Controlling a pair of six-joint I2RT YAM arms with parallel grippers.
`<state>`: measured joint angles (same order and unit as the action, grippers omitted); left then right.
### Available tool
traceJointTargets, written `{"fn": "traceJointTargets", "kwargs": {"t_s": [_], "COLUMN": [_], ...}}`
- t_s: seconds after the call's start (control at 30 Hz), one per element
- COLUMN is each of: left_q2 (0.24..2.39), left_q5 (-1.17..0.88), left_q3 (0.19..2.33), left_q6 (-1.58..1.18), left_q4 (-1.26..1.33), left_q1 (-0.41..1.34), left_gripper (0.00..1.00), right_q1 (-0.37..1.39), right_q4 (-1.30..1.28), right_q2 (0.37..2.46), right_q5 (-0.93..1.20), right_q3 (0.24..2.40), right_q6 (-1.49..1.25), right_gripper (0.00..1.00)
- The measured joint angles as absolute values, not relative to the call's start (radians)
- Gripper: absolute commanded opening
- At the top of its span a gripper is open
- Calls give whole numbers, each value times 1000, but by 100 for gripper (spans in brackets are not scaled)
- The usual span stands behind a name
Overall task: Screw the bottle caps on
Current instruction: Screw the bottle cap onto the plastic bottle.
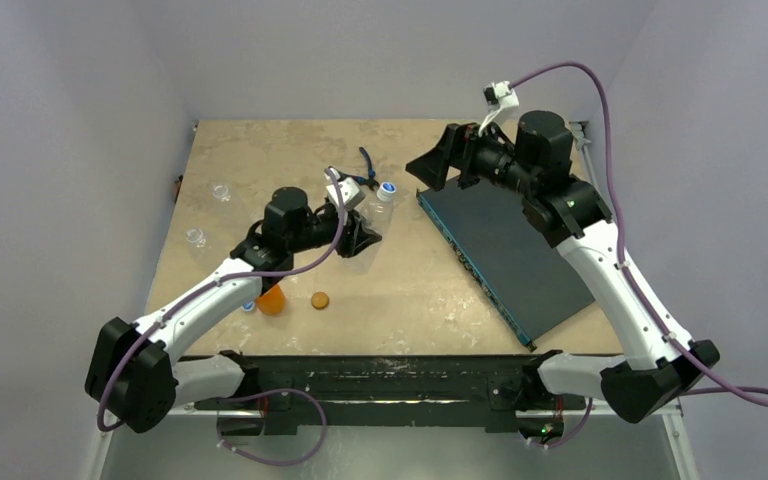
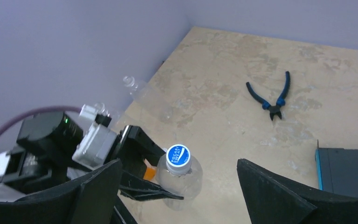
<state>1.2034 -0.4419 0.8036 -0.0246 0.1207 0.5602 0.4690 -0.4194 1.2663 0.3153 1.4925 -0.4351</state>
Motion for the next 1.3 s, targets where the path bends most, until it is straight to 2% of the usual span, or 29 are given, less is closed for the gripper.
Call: {"fn": "traceJointTargets", "kwargs": {"t_s": [0.23, 0.37, 0.6, 0.93, 1.2, 1.3], "left_q2": [1164, 1163, 1163, 1163, 1165, 1166], "left_q5": [-815, -953, -1076, -1119, -1123, -1124], "left_q3": [782, 772, 770, 770, 770, 770], "left_q6": [-95, -111, -141, -166, -166, -166], "left_q4": [134, 135, 145, 165, 168, 170], "left_q1": [456, 439, 439, 439, 439, 439], "left_gripper": [0, 0, 0, 0, 0, 0], "right_q1": [467, 467, 514, 584, 603, 604], "right_q4": [-396, -397, -387, -395, -377, -371], "right_q2": [1235, 1235, 1241, 1287, 1290, 1290], "right_q5": [547, 655, 776, 773, 751, 744], "right_q3": [1386, 1356, 1354, 1357, 1357, 1357], "right_q6": [-319, -274, -221, -184, -189, -196], "right_gripper": [76, 67, 67, 61, 60, 56]}}
